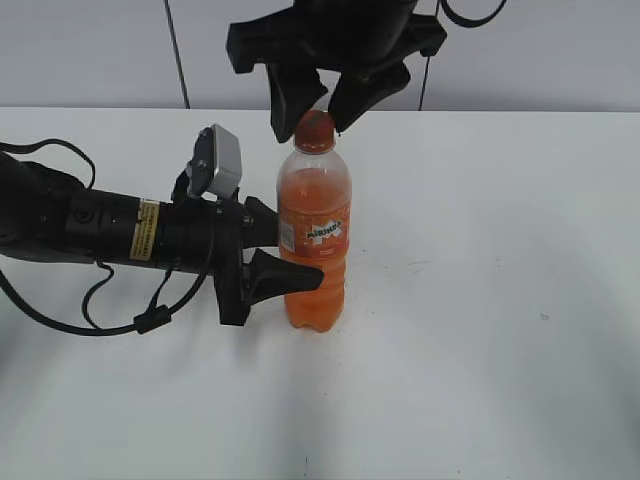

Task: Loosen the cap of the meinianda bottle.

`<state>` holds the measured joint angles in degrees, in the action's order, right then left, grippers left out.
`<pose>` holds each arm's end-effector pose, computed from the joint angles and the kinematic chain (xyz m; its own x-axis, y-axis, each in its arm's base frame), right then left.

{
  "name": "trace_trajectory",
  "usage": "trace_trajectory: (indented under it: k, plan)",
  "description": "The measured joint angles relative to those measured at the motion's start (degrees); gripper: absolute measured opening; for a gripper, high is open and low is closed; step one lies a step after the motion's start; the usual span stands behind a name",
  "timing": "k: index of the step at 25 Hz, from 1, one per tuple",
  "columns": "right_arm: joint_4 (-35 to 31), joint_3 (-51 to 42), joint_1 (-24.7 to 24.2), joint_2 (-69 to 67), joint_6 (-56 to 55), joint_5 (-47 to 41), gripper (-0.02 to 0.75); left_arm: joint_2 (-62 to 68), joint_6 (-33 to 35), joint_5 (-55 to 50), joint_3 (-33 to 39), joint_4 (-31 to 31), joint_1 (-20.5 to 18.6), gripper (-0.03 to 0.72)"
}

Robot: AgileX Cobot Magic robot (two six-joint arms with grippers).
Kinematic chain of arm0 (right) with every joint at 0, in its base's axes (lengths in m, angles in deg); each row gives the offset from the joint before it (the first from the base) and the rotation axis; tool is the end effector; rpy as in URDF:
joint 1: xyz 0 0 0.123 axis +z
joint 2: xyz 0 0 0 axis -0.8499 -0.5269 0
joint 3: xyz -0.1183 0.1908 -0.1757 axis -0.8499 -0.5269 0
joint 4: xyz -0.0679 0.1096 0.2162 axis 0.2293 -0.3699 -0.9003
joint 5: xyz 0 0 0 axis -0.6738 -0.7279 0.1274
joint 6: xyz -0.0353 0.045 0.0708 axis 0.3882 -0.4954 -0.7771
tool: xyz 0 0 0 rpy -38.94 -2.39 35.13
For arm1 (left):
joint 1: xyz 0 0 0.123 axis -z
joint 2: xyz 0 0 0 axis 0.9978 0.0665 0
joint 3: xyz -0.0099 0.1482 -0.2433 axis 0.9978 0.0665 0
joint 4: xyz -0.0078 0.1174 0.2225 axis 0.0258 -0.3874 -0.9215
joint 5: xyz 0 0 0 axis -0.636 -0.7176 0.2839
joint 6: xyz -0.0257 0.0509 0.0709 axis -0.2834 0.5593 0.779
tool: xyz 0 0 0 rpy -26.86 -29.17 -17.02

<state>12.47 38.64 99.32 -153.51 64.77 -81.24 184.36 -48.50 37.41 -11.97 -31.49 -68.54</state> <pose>0.3036 0.2739 0.3231 -0.8127 -0.4457 -0.3752 -0.5264 0.8378 0.1450 0.3118 -0.1776 0.1144 -0.1296 0.3667 -0.9213 0.9800 0.1892 -0.0625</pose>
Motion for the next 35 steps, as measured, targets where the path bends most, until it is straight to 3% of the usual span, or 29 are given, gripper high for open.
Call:
trace_trajectory:
  k: [4,8,13,17,22,25,31,35]
  plan:
    - [0.5,0.0,0.0,0.0,0.1,-0.5,0.268,0.0,0.0,0.0,0.0,-0.1,0.0,0.391]
    - [0.5,0.0,0.0,0.0,1.3,-0.6,0.270,0.0,0.0,0.0,0.0,-0.1,0.0,0.391]
    - [0.4,0.0,0.0,0.0,15.0,-0.6,0.270,0.0,0.1,0.1,0.0,-0.2,0.0,0.391]
    - [0.3,0.0,0.0,0.0,34.8,-0.3,0.270,0.0,0.1,0.1,0.0,-0.2,0.0,0.391]
    - [0.2,0.0,0.0,0.0,71.3,-0.2,0.270,0.0,0.1,0.1,0.0,-0.2,0.0,0.391]
    - [0.3,0.1,0.0,0.1,85.3,-0.2,0.270,0.0,0.1,0.0,0.0,-0.1,0.0,0.391]
    - [0.5,0.1,0.0,0.1,90.6,-0.1,0.270,0.0,0.1,0.0,0.0,0.0,0.0,0.391]
    - [0.6,0.1,0.0,0.1,86.7,-0.1,0.270,0.0,0.1,0.0,0.0,0.0,0.0,0.391]
